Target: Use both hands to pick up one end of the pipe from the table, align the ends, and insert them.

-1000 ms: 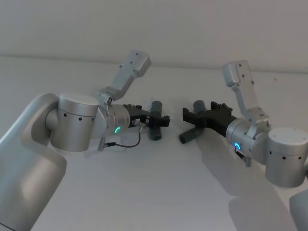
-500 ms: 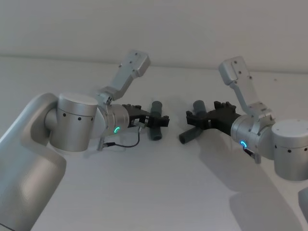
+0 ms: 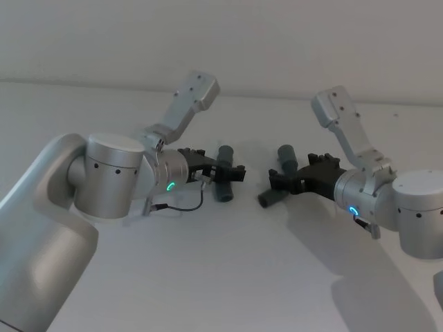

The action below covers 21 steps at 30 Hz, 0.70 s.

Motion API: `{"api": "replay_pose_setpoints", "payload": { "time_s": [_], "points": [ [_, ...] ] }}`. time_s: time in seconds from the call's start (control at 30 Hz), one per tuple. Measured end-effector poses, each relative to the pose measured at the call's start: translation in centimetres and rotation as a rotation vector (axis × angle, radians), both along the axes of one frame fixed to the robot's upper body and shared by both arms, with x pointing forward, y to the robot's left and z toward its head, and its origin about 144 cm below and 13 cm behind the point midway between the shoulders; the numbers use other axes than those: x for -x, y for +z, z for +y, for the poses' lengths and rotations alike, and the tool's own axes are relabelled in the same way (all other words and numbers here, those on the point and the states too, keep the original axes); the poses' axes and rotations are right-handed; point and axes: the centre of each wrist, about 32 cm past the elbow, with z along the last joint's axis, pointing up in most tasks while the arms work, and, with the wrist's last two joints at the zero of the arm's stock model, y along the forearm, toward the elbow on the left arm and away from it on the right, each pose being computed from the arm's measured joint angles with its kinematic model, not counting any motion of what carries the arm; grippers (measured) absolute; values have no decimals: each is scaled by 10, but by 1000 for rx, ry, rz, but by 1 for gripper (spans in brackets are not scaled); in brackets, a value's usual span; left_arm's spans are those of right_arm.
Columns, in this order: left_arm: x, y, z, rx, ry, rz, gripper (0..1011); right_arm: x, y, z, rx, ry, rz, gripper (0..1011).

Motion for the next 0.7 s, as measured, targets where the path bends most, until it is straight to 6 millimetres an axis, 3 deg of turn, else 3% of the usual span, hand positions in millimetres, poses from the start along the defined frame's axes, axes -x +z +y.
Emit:
{"api": "replay_pose_setpoints", "payload": {
  "time_s": [0.57, 0.7],
  "points": [
    [-1, -2, -2, -21, -7, -2, 981, 0, -2, 0, 5, 17, 22, 990],
    [-1, -3, -2, -23, -8, -1, 909, 0, -3, 0, 4, 19, 24, 847]
  ]
}}
